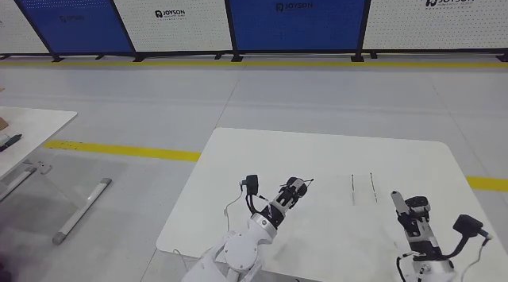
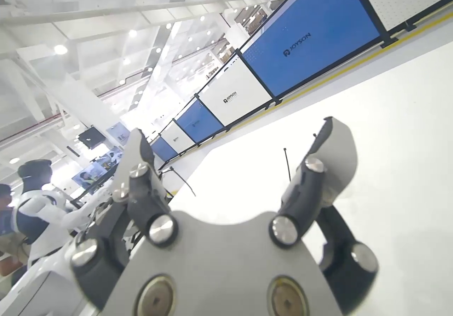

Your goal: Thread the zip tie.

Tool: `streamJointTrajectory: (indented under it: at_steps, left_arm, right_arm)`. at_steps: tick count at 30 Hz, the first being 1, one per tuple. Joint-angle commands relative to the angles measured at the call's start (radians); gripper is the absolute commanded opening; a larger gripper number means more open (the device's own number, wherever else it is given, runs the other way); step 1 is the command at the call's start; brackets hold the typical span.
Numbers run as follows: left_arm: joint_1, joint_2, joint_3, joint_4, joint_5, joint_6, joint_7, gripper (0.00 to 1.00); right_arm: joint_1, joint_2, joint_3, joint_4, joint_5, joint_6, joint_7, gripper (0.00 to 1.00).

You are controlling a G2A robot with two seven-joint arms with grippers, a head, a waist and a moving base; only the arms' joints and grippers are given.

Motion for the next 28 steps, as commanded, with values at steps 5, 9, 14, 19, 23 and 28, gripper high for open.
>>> streamJointTrajectory:
  at_steps: [5, 9, 14, 19, 23, 28]
  left_arm:
    - [0.0, 0.0, 0.0, 0.0, 0.0, 0.0, 0.0, 0.0]
    - [0.0, 0.0, 0.0, 0.0, 0.0, 0.0, 0.0, 0.0]
    - [0.0, 0.0, 0.0, 0.0, 0.0, 0.0, 0.0, 0.0]
    - [0.0, 0.0, 0.0, 0.0, 0.0, 0.0, 0.0, 0.0]
    - [0.0, 0.0, 0.0, 0.0, 0.0, 0.0, 0.0, 0.0]
    - [0.0, 0.0, 0.0, 0.0, 0.0, 0.0, 0.0, 0.0]
  right_arm:
    - [0.0, 0.0, 0.0, 0.0, 0.0, 0.0, 0.0, 1.0]
    - [0.002, -0.002, 0.022, -0.004, 0.048, 0.003, 0.002, 1.0]
    - [-0.014, -0.003, 0.086, -0.015, 0.172, 0.0, 0.011, 1.0]
    - [-0.018, -0.003, 0.094, -0.018, 0.185, 0.0, 0.018, 1.0]
    - [-0.018, -0.003, 0.094, -0.018, 0.185, 0.0, 0.018, 1.0]
    - [-0.018, -0.003, 0.094, -0.018, 0.185, 0.0, 0.018, 1.0]
